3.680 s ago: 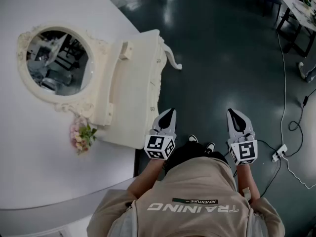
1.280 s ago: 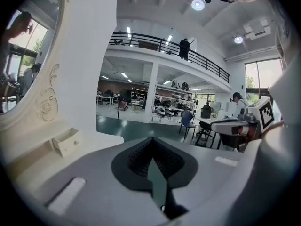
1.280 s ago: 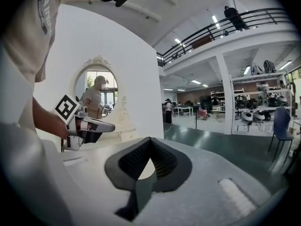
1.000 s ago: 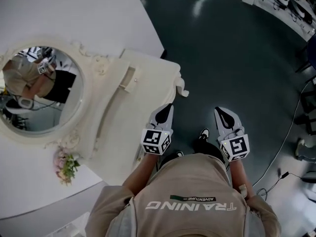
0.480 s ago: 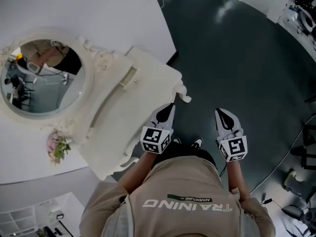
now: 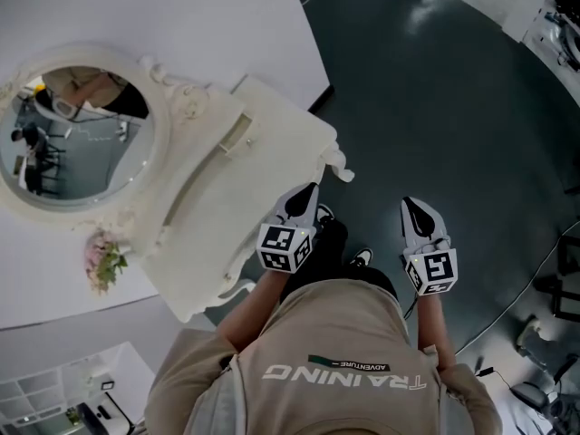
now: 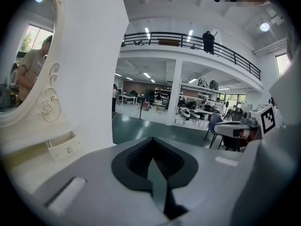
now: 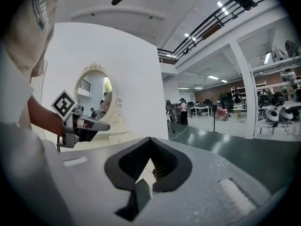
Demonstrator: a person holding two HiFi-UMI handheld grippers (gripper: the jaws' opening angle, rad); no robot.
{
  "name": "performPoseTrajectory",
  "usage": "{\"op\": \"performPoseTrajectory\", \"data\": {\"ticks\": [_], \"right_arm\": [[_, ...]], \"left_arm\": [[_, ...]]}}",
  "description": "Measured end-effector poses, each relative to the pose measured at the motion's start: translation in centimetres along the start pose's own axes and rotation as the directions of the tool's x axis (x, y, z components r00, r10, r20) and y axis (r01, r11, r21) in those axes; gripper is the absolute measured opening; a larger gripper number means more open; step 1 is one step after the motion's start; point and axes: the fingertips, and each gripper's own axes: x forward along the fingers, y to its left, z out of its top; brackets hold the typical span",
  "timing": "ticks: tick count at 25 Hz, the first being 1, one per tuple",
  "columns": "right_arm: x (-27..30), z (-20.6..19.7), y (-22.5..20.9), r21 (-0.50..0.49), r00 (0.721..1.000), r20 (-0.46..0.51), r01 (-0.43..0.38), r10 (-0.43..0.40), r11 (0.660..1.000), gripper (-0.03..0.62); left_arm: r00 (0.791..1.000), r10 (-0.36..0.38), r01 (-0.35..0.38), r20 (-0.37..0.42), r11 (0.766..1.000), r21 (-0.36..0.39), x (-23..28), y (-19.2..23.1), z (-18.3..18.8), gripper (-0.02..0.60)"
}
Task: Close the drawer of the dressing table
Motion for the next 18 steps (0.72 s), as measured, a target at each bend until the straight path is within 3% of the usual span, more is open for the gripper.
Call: {"op": "performPoseTrajectory", "data": {"ticks": [5, 11, 18], "right_arm": [[1.6, 0.1, 0.0, 0.002, 1.0, -0.012, 0.0, 0.0, 1.0, 0.002], [4.1, 1.2, 0.7, -0.031, 0.998, -0.034, -0.049, 0.048, 0.998, 0.002], [9.9, 5.5, 0.3, -0.116, 0.997, 0.012, -0.074, 0.076, 0.99, 0.002]], "left_arm": [[1.0, 0.027, -0.027, -0.004, 1.0, -0.002, 0.9, 2.2, -0.2, 0.018], [0.997, 0.078, -0.076, 0.022, 0.995, -0.066, 2.5, 5.4, 0.4, 0.018], [0.99, 0.135, -0.131, 0.036, 0.986, -0.102, 4.5, 10.4, 1.0, 0.018]]}}
